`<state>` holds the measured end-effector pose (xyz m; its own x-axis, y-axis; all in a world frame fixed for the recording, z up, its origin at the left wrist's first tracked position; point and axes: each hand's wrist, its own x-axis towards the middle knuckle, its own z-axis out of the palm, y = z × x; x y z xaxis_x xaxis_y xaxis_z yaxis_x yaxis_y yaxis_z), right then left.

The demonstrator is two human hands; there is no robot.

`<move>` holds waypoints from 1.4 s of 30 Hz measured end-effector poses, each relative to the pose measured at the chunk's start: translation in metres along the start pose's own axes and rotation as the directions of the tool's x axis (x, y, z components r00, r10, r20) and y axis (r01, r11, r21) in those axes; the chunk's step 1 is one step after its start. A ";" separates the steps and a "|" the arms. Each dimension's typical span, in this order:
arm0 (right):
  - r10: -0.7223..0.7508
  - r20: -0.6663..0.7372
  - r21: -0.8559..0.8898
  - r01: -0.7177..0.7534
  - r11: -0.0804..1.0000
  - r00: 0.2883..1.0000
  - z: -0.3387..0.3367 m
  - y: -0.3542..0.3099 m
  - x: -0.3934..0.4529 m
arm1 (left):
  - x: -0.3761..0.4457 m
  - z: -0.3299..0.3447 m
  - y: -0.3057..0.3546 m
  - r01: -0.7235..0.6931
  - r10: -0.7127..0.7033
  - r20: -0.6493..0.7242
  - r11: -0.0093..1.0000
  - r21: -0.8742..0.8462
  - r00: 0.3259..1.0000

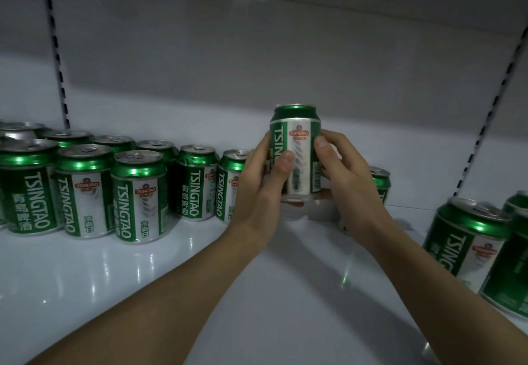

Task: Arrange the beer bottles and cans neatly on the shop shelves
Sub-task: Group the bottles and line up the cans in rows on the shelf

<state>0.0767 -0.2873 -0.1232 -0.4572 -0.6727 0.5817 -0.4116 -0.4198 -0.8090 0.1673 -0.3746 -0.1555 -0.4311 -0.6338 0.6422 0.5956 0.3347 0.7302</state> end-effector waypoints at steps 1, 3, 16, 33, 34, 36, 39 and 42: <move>-0.002 0.001 0.024 0.002 1.000 1.000 0.001 -0.002 0.000 | 0.000 -0.001 0.001 -0.018 0.018 -0.014 1.000 -0.012 1.000; 0.001 -0.002 0.051 -0.001 0.999 1.000 0.002 -0.003 -0.001 | -0.001 -0.002 0.003 -0.053 0.052 -0.052 0.998 -0.017 0.997; 0.074 -0.001 0.325 -0.070 0.943 0.997 -0.001 0.011 0.002 | -0.002 -0.004 0.001 -0.259 0.233 0.117 0.910 0.323 0.965; 0.067 0.244 0.254 -0.131 0.958 0.968 0.007 0.002 -0.004 | -0.013 -0.017 0.042 -0.298 0.191 0.228 0.594 0.748 0.955; 0.083 0.251 0.262 -0.150 0.953 0.964 0.011 0.006 -0.007 | -0.014 -0.025 0.047 -0.296 0.141 0.262 0.527 0.796 0.955; 0.122 0.248 0.273 -0.190 0.943 0.961 0.020 0.012 -0.014 | -0.016 -0.041 0.058 -0.306 0.037 0.325 0.447 0.840 0.945; 0.124 0.255 0.222 -0.183 0.958 0.959 0.036 0.017 -0.022 | -0.016 -0.062 0.075 -0.283 -0.060 0.357 0.496 0.821 0.932; 0.142 0.253 0.229 -0.202 0.952 0.957 0.055 0.017 -0.029 | -0.014 -0.079 0.090 -0.301 -0.120 0.384 0.428 0.852 0.916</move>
<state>0.1269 -0.3084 -0.1587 -0.2968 -0.8576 0.4200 -0.1184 -0.4034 -0.9073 0.2806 -0.3912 -0.1172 -0.7263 -0.3525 0.5901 -0.1925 0.9285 0.3177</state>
